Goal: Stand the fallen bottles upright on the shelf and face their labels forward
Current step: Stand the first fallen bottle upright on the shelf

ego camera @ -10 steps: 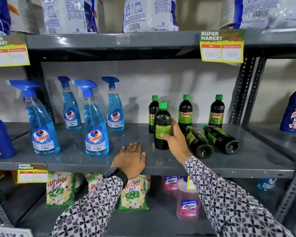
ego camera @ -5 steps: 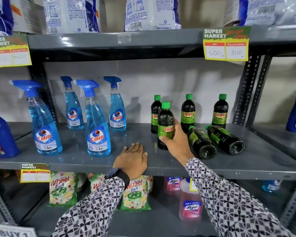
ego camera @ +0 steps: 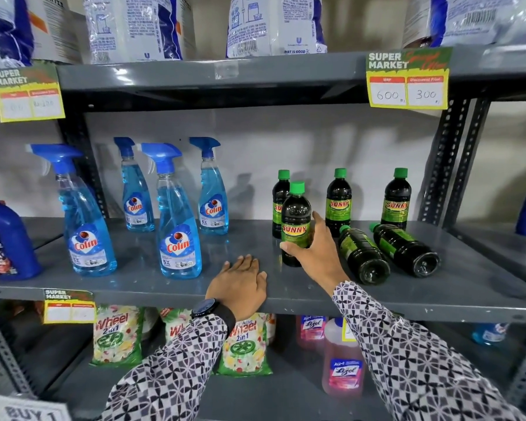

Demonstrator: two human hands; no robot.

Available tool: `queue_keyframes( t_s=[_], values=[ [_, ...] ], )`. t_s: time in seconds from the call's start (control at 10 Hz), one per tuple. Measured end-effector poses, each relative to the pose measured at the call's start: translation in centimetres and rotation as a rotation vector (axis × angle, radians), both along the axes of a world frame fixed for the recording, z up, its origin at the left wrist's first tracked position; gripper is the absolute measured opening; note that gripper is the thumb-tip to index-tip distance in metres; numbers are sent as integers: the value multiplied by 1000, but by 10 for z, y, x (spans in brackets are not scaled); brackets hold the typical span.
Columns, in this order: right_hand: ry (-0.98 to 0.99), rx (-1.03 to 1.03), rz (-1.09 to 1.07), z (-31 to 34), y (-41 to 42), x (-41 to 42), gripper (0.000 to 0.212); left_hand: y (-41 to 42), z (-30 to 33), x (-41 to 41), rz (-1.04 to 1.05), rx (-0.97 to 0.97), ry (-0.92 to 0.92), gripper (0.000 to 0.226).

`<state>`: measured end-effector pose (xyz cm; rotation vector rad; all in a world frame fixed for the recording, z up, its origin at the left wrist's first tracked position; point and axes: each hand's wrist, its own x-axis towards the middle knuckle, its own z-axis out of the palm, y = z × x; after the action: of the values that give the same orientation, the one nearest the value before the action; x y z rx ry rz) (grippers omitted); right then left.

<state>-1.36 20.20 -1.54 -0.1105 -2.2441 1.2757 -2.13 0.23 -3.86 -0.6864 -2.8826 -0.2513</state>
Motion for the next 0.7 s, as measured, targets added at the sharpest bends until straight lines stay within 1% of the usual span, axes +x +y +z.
queue_keyframes(
  t_s=[0.1,0.2,0.3,0.5,0.7],
  values=[
    [-29,-39,56,3,-1,4,86,0,1,1,-2,-1,-10,62],
    [-22,-45,50,8,-4,14,78,-1,2,1,-6,-6,-16,62],
    [-36,-36,84,3,-6,28,76,-1,2,2,-4,-8,-16,62],
    [-12,-68,184,-10,-5,52,83,0,2,1,-1,-10,-21,61],
    [14,-71,191,-8,-9,61,85,-1,1,0,0,-10,-36,61]
  ],
)
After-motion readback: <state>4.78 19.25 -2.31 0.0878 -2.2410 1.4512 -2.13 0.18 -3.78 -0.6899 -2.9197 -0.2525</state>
